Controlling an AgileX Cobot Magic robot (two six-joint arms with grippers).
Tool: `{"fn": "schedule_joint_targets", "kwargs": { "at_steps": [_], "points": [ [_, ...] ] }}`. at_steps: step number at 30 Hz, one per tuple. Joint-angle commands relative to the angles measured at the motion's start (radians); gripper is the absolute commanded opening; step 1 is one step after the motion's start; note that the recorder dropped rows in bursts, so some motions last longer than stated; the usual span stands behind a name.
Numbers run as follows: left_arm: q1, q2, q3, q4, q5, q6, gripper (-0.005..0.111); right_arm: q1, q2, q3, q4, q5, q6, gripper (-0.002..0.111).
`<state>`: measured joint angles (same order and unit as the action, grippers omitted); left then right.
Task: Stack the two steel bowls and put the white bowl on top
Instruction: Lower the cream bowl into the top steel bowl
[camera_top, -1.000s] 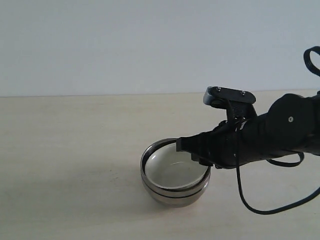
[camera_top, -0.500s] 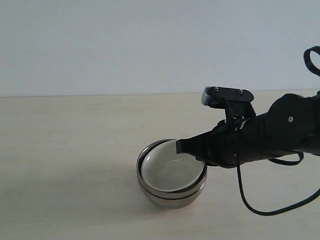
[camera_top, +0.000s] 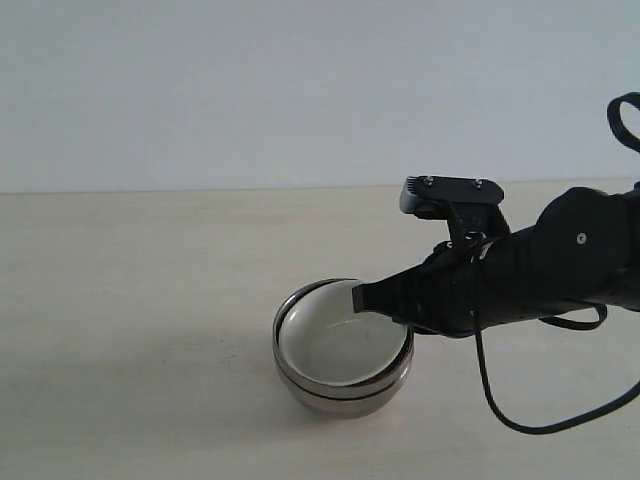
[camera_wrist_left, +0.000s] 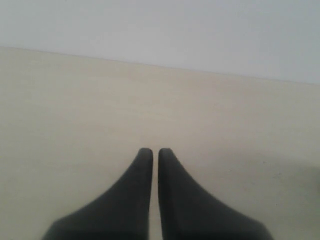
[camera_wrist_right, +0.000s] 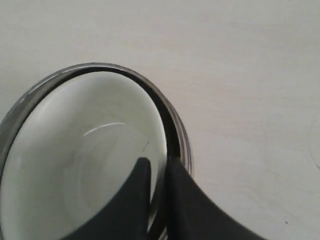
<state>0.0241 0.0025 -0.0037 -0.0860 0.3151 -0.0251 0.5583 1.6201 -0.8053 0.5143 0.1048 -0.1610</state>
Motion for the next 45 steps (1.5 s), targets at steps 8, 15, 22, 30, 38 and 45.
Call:
{"fn": "schedule_joint_targets", "kwargs": {
  "at_steps": [8, 15, 22, 30, 38, 45],
  "points": [
    [0.004, -0.002, 0.004, 0.002, -0.008, -0.012, 0.004, 0.003, -0.003, -0.005, -0.008, 0.023, -0.037, 0.0],
    [0.004, -0.002, 0.004, 0.002, -0.008, -0.012, 0.004, 0.003, -0.003, -0.005, -0.008, 0.036, -0.036, 0.008],
    [0.004, -0.002, 0.004, 0.002, -0.008, -0.012, 0.004, 0.003, -0.003, -0.005, -0.008, 0.036, -0.031, 0.039],
    [0.004, -0.002, 0.004, 0.002, -0.008, -0.012, 0.004, -0.029, -0.003, -0.005, -0.022, 0.037, -0.028, 0.018],
    [0.004, -0.002, 0.004, 0.002, -0.008, -0.012, 0.004, -0.029, -0.003, -0.005, -0.035, 0.057, -0.028, 0.0],
    [0.004, -0.002, 0.004, 0.002, -0.008, -0.012, 0.004, -0.029, -0.003, -0.005, -0.035, 0.037, 0.003, 0.0]
  ]
}}
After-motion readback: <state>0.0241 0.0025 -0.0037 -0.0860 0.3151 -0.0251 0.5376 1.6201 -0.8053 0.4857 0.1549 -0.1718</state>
